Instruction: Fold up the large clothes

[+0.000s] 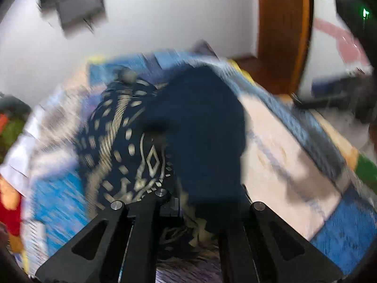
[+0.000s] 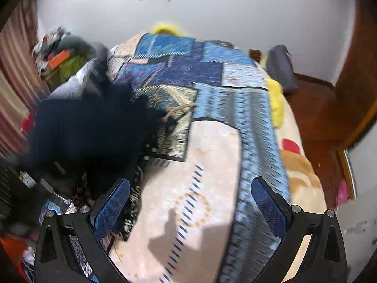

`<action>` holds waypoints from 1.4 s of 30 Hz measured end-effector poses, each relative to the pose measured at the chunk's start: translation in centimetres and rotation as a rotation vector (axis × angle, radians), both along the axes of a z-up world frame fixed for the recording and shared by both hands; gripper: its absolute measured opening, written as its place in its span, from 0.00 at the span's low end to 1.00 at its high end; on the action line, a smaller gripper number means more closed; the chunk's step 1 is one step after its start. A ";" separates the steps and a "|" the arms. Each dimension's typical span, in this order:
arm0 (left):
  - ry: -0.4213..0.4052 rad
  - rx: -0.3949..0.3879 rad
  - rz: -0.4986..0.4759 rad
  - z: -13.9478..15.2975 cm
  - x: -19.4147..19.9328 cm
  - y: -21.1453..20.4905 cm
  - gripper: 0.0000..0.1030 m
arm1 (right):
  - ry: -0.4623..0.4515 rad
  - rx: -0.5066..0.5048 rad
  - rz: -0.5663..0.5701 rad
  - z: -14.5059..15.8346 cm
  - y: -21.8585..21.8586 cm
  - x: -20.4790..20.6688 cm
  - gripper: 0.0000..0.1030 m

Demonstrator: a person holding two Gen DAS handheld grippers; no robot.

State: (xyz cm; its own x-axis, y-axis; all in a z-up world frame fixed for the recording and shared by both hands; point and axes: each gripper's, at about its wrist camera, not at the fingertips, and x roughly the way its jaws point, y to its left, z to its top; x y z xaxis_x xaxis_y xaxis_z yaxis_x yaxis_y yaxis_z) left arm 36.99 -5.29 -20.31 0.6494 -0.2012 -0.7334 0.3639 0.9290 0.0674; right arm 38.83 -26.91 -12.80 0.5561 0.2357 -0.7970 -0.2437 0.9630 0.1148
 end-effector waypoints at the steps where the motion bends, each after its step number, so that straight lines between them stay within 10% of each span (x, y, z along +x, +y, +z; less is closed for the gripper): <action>1: 0.028 -0.001 -0.009 -0.8 -0.3 0.0 0.04 | 0.000 0.013 -0.010 0.3 -0.8 -0.3 1.00; 16: 0.080 -0.006 0.022 0.2 -5.4 3.2 0.08 | -0.020 0.048 0.056 1.6 2.0 -3.6 1.00; 19: 0.080 -0.026 0.026 1.5 -6.5 4.4 0.20 | -0.030 0.050 0.078 2.2 3.5 -3.8 1.00; 23: 0.043 -0.043 0.010 4.0 -8.4 5.9 0.59 | -0.025 0.086 0.102 3.0 5.3 -3.8 1.00; 31: -0.075 -0.023 0.164 7.6 -7.8 11.6 0.78 | 0.058 0.156 0.129 1.8 10.7 -1.5 1.00; 42: 0.211 -0.046 0.203 -1.3 0.3 14.0 0.79 | 0.307 0.022 0.142 -8.0 12.9 -0.6 1.00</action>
State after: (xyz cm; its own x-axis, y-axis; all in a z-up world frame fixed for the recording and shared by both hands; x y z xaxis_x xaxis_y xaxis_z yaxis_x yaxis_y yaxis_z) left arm 37.30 8.73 -21.61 0.5137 -0.1190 -0.8497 0.1723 0.9845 -0.0336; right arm 38.23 -13.98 -20.79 0.2516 0.3124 -0.9160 -0.3259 0.9186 0.2238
